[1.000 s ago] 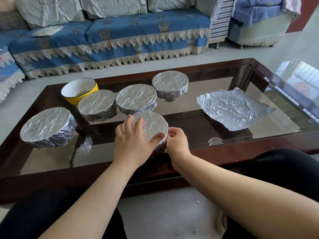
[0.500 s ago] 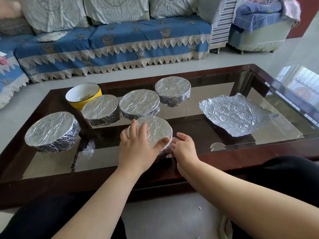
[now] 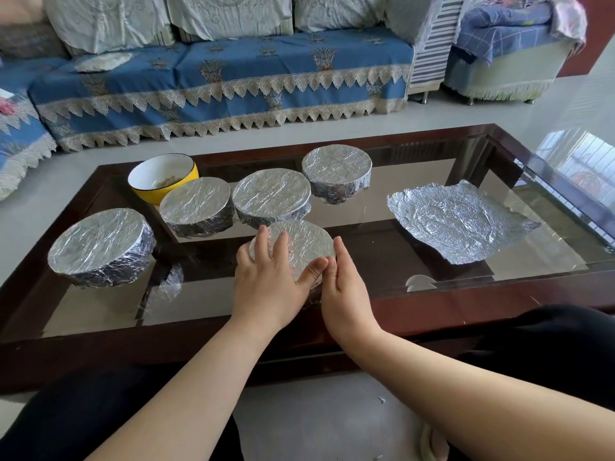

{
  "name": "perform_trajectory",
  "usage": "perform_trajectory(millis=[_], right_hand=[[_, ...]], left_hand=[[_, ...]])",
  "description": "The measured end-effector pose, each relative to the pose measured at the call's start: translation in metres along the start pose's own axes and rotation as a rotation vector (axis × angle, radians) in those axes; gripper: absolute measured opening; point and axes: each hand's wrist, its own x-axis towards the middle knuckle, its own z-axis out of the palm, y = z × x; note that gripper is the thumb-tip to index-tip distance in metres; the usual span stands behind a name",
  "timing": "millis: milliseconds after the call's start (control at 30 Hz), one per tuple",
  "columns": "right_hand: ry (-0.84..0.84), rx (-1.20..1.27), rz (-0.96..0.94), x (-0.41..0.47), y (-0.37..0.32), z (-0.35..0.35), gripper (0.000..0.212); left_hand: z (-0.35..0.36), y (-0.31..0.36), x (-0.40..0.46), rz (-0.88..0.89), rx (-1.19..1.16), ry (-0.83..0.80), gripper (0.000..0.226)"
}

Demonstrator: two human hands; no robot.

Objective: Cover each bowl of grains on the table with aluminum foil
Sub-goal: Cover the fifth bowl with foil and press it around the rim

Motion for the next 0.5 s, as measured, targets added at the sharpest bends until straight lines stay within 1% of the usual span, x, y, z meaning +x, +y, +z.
perform_trajectory(millis=[167,233,267,333,400,433,500], right_hand=[[0.023,0.049,0.079,0.007,-0.004,-0.005,0.050],[0.006,0.028,0.122,0.013,-0.006,-0.008,0.045],[-0.006,0.027,0.159,0.016,-0.009,-0.011,0.046],[-0.020,0.044,0.289,0.027,-0.010,-0.015,0.056],[-0.070,0.112,0.421,0.040,-0.010,-0.018,0.065],[-0.100,0.195,0.477,0.045,-0.009,-0.020,0.066],[-0.179,0.408,0.584,0.049,-0.012,-0.028,0.058]], left_hand=[[0.003,-0.001,0.002,0.003,0.013,-0.016,0.131],[0.003,-0.002,0.002,0.019,0.018,-0.019,0.127],[0.004,-0.004,0.004,0.033,0.002,-0.021,0.124],[0.001,-0.009,0.005,0.053,-0.114,-0.056,0.121],[-0.004,-0.018,0.009,0.050,-0.318,-0.095,0.126],[-0.008,-0.022,0.010,0.026,-0.426,-0.103,0.128],[-0.012,-0.030,0.013,-0.048,-0.601,-0.098,0.124]])
